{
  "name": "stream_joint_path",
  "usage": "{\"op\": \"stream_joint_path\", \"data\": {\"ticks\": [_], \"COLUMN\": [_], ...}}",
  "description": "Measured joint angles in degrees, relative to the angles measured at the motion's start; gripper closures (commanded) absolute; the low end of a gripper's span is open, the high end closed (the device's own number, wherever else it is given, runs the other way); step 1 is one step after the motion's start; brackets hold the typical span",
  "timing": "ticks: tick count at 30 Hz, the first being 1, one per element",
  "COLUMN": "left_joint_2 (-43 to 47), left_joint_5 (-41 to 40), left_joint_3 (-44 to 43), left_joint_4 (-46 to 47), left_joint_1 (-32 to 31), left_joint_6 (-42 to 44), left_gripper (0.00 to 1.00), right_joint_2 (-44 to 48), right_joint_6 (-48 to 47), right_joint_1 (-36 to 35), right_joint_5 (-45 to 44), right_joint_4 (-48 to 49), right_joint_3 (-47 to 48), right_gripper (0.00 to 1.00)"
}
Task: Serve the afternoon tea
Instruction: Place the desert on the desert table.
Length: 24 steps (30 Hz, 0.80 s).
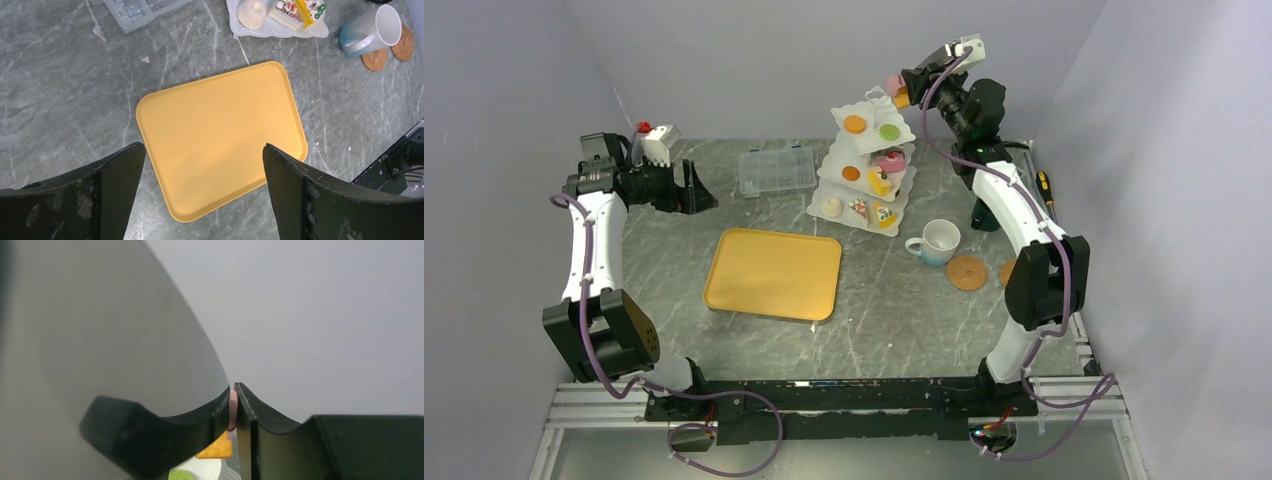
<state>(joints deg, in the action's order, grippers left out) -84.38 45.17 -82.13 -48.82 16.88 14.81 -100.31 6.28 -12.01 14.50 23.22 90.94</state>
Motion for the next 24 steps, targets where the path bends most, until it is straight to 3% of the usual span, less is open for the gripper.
{"op": "stream_joint_path", "data": {"ticks": [21, 24], "left_joint_2": [-0.61, -0.68], "left_joint_5": [-1.38, -1.4], "left_joint_3": [2.19, 2.21], "left_joint_4": [0.28, 0.33], "left_joint_1": [0.0, 0.0], "left_joint_6": [2.01, 2.01], "left_gripper": [0.06, 0.06], "right_joint_2": [-6.16, -6.08], "right_joint_6": [1.7, 1.6], "right_joint_1": [-2.12, -2.12], "right_joint_5": [2.67, 2.67], "right_joint_4": [0.42, 0.37], "right_joint_3": [4.13, 4.11], "right_gripper": [0.37, 0.4]}}
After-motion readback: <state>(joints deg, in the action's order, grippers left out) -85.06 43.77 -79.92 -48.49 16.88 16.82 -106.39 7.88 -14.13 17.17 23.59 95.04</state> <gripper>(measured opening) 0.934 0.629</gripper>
